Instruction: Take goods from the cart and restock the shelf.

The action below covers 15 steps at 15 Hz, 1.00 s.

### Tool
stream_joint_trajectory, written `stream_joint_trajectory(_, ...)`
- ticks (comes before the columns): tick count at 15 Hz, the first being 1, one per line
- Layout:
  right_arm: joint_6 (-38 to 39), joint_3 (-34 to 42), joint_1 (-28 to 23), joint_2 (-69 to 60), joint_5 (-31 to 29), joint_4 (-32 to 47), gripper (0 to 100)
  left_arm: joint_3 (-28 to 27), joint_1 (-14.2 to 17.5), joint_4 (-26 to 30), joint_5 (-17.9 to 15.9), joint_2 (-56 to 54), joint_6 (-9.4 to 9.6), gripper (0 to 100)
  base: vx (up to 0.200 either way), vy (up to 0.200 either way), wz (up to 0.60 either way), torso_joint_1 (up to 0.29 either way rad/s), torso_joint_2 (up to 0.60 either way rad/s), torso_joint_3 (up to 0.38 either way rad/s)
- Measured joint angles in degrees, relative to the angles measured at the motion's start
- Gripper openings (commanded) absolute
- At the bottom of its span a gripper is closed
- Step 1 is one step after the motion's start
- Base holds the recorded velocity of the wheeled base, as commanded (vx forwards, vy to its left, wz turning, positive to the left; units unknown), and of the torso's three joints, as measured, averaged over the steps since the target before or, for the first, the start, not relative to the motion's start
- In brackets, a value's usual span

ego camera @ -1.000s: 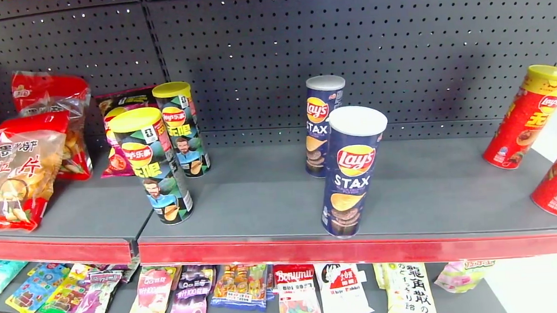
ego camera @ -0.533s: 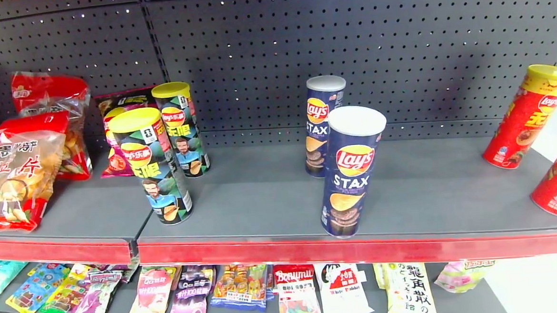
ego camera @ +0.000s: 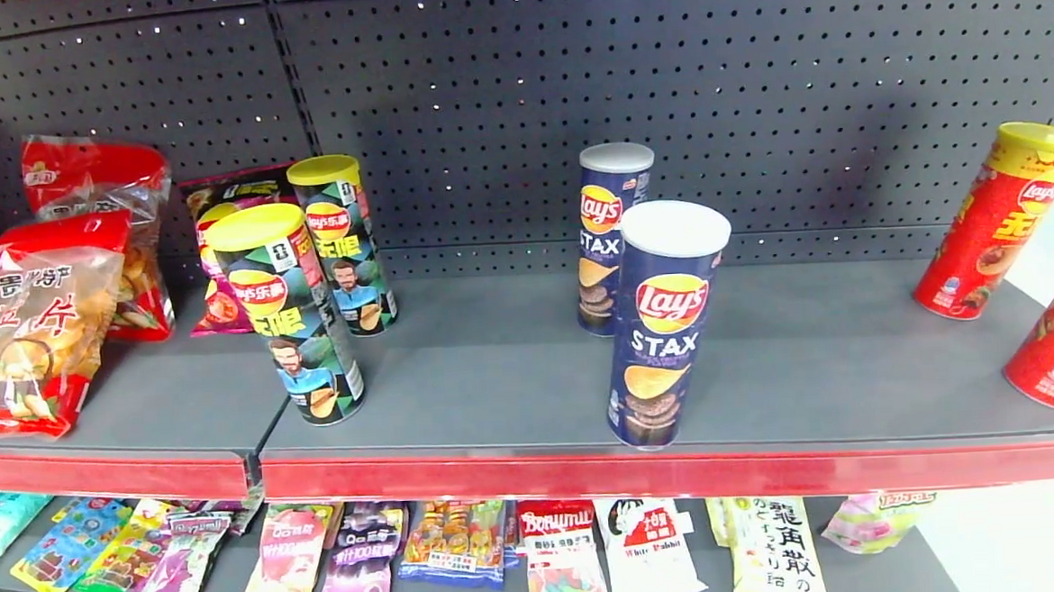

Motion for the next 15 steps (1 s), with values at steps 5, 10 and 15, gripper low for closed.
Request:
stream_joint_trajectory(5,-3.6,-12.2,9.3,20.5,1.2,0.6,100,0.3,-0.1,1.7,-1.8,0.0,3.46,100,0.0,0.0,0.0,0.0,0.0,0.0)
stream_joint_trajectory(10,-3.9,-15.4,13.5,35.9,1.4,0.3,100,0.3,-0.1,1.6,-1.7,0.0,3.5,100,0.0,0.0,0.0,0.0,0.0,0.0)
stream_joint_trajectory(15,-3.9,-21.5,19.6,50.0,-1.0,0.0,100,0.3,0.1,1.6,-1.7,0.0,3.52,100,0.0,0.0,0.0,0.0,0.0,0.0)
